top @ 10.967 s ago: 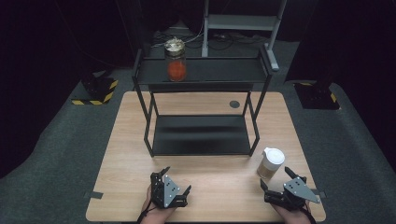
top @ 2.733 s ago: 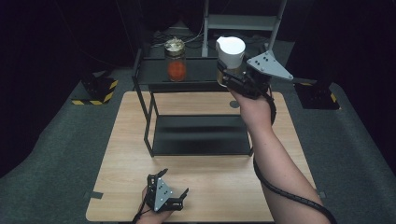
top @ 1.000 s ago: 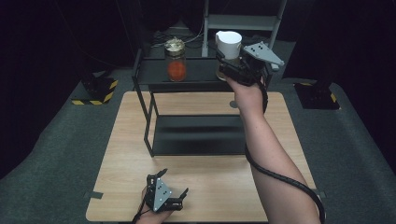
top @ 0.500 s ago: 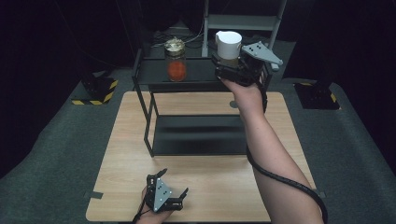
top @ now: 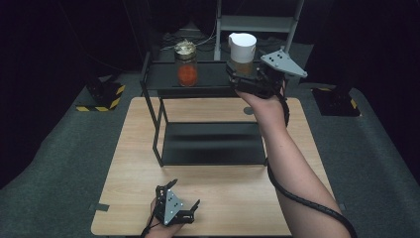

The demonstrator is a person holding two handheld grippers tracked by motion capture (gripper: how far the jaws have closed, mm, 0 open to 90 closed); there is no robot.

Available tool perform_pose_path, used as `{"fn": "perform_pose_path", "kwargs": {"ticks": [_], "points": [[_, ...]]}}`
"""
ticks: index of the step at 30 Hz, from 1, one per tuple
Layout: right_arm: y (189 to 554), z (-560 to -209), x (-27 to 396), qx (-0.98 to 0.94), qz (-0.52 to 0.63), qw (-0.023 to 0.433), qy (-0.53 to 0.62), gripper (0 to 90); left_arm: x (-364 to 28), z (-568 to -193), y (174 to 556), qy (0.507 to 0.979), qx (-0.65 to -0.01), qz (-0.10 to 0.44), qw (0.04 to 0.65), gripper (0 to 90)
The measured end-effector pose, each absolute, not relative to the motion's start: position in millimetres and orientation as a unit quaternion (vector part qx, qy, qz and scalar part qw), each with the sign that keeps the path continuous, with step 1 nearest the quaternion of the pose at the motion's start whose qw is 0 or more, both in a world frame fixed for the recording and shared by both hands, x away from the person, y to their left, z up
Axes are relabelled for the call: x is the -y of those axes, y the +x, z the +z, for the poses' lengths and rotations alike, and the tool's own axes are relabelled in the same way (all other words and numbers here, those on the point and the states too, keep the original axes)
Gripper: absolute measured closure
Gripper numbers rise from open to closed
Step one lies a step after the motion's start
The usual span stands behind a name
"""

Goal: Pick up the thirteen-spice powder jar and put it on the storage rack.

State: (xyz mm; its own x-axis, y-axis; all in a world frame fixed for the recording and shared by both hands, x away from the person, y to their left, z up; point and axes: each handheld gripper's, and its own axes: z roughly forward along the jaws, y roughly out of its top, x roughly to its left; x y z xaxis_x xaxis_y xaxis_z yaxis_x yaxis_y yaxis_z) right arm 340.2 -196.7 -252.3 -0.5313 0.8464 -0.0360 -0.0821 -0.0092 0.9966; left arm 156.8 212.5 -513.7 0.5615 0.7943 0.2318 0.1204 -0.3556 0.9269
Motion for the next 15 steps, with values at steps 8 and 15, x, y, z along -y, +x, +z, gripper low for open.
{"fn": "perform_pose_path", "kwargs": {"ticks": [8, 15], "points": [[324.4, -258.5, 210.1, -0.603, 0.638, 0.369, 0.303, 0.0, -212.0, -513.6, 156.7, 0.744, -0.308, 0.354, 0.476, 0.6], [311.0, -266.3, 222.1, -0.601, 0.645, 0.368, 0.295, 0.0, -210.8, -513.3, 156.4, 0.745, -0.306, 0.356, 0.473, 0.6]]}}
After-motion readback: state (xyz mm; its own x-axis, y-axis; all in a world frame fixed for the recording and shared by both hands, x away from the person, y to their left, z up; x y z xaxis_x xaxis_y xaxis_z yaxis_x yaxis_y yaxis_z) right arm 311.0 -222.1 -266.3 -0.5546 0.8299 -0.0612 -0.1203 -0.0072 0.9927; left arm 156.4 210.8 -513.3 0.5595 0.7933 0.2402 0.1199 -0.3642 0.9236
